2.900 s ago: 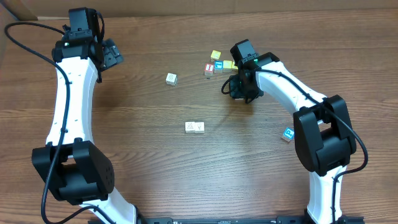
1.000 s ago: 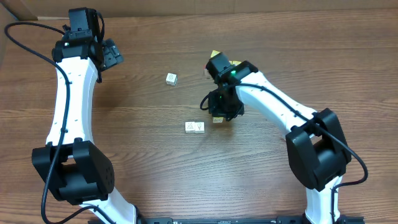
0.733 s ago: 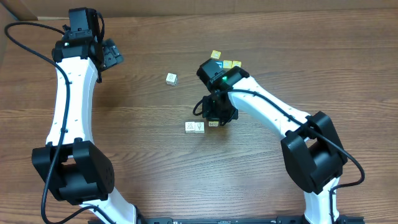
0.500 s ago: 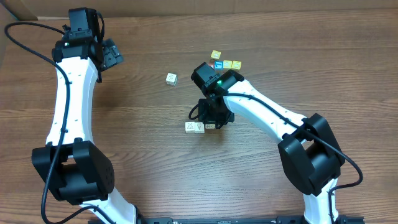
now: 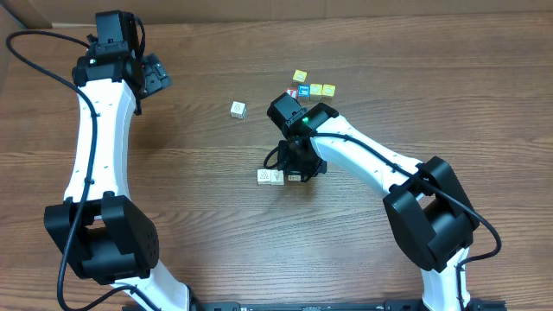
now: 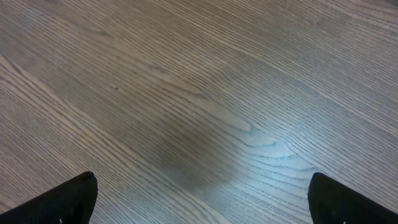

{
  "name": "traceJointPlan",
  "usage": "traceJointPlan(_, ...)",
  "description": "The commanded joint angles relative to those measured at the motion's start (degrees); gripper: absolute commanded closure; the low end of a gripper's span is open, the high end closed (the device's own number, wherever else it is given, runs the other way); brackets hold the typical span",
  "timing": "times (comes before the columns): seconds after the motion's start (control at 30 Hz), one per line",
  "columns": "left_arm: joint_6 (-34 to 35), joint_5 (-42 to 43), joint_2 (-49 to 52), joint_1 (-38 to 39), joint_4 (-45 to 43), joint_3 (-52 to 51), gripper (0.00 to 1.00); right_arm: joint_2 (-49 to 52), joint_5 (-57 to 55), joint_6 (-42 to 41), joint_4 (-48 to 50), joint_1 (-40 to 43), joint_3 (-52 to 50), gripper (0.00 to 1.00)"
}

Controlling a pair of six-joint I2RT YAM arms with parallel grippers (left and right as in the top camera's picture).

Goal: Flip 5 blocks
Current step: 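Carry the 'K' block with the right gripper to the block row, then lower the 'K' block beside the ice-cream block and release it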

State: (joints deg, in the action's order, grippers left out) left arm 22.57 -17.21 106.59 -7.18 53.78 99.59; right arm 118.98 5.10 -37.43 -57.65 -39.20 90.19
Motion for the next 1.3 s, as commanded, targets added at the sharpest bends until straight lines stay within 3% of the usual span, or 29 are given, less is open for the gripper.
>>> traceJointPlan(0.0, 1.2, -0.8, -0.9, -0.2, 0.0, 1.0, 0.0, -1.9, -0.3, -0.3, 0.3, -0.1, -0.3, 0.55)
traceJointPlan(0.07, 1.3, -0.8, -0.9, -0.2, -0.1, 1.0, 0.0, -1.9, 0.0, -0.3, 0.3, -0.1, -0.3, 0.45)
traceJointPlan(0.17, 1.3, -0.8, -0.9, -0.2, -0.1, 1.0, 0.0, -1.9, 1.3, -0.3, 0.5, -0.1, -0.3, 0.41)
traceJointPlan(0.47, 1.3, -0.8, -0.9, -0.2, -0.1, 1.0, 0.0, -3.1, 1.4, 1.5, -1.0, 2.8, 2.8, 0.42)
traceJointPlan(0.6, 1.3, -0.8, -0.9, -0.2, 0.0, 1.0, 0.0, -3.6, 1.4, 1.8, -1.5, 5.8, 2.8, 0.56)
traceJointPlan(0.8, 1.3, -0.8, -0.9, -0.2, 0.0, 1.0, 0.0, -3.6, 1.4, 1.8, -2.3, 8.8, 1.3, 0.95)
traceJointPlan(1.27, 1.2, -0.8, -0.9, -0.2, -0.1, 1.0, 0.0, -3.6, 1.0, 1.9, 1.8, 8.4, -5.3, 0.96)
